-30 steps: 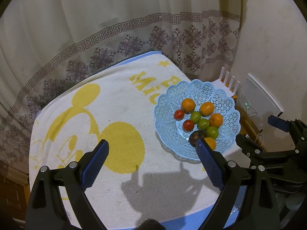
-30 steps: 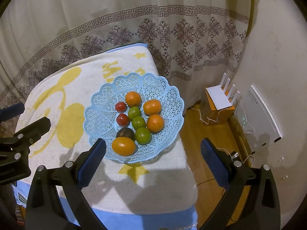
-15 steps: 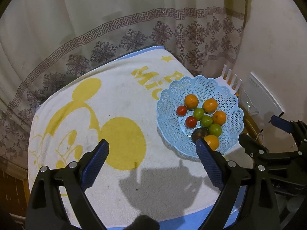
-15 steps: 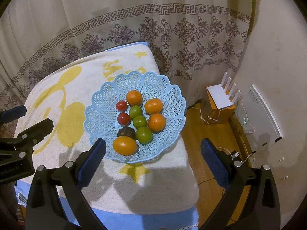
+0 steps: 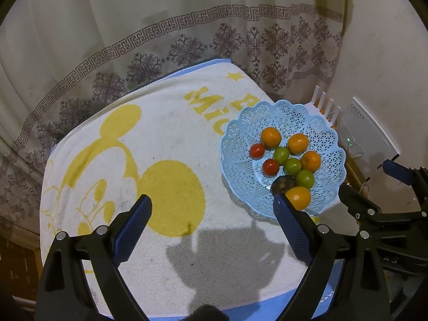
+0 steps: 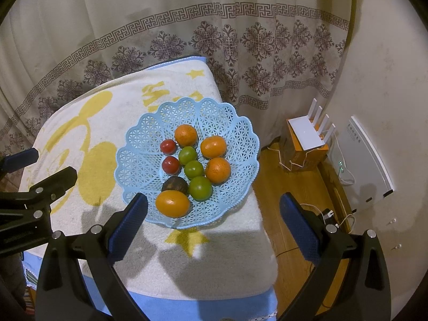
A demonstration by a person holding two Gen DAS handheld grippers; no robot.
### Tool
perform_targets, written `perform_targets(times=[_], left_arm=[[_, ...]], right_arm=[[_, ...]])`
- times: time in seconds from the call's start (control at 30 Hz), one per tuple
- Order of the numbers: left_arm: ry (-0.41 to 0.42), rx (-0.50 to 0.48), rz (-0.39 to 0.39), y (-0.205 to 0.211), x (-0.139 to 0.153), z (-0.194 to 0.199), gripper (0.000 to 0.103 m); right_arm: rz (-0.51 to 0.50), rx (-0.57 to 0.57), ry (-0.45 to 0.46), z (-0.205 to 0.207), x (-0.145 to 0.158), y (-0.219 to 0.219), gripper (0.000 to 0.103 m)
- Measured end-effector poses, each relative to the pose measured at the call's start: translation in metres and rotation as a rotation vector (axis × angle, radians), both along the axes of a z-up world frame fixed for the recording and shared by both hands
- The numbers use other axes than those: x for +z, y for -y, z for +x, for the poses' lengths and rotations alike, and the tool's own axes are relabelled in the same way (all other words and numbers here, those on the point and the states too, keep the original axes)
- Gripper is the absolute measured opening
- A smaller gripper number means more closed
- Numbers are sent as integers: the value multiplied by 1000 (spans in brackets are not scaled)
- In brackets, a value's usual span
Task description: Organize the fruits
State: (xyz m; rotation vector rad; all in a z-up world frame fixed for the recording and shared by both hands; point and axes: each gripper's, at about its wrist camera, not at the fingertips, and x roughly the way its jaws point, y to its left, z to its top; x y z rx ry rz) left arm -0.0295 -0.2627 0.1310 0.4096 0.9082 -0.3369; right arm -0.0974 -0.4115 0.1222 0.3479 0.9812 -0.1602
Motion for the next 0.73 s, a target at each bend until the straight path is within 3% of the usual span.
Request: perform_targets(times=[0.5,0.73], left_arm=[[-12,-31,3,7,-6,2,91],[-50,26,-8,-9,-8,11,91]], right_arm=[[9,-20,-28,1,-11,4,100],[18,-4,-33,10,-11,-4,100]])
